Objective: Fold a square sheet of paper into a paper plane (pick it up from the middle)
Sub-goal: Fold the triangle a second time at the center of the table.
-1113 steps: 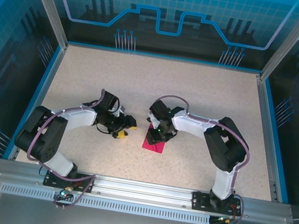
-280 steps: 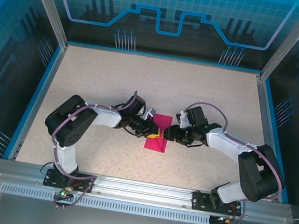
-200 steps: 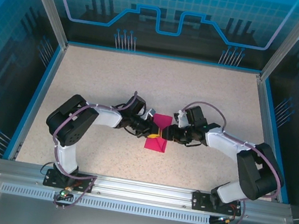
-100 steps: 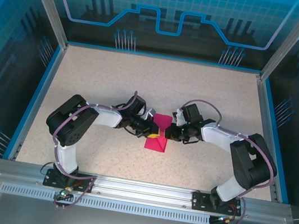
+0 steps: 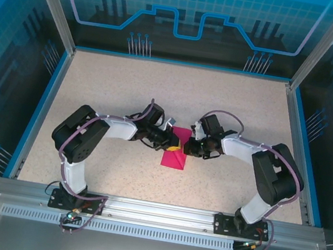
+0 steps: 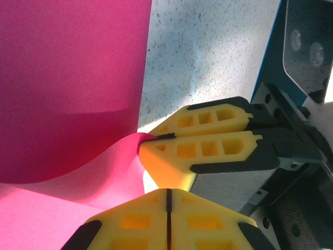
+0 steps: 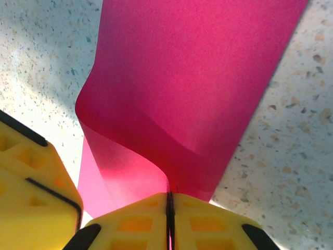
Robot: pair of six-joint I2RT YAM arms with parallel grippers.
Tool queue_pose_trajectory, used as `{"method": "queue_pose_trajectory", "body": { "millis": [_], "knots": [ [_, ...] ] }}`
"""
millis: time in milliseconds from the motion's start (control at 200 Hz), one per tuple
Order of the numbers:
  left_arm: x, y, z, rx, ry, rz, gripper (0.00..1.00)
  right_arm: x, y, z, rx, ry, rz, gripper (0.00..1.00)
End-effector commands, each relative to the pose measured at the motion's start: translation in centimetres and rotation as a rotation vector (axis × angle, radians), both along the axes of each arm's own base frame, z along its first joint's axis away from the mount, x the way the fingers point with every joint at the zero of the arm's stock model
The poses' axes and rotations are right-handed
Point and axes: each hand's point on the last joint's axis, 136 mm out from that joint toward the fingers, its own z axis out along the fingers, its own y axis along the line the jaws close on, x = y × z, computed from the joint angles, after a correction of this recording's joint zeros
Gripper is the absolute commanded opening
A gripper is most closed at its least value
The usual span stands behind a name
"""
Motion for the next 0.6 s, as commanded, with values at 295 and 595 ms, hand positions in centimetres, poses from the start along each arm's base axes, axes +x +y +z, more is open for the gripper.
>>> {"method": "queue_pose_trajectory", "body": {
  "millis": [295,595],
  "knots": [
    [0.1,-0.4,-1.1,0.022,0.014,-0.026,0.09,-0.1,0.0,-0.7,-0.038,0.012,0.026,0.11],
    [-0.1,-0.3,-1.8,0.036,0.024,-0.029,0.09,0.6,0.4,-0.4,-0.034,-0.004,0.036,0.1]
  ]
}}
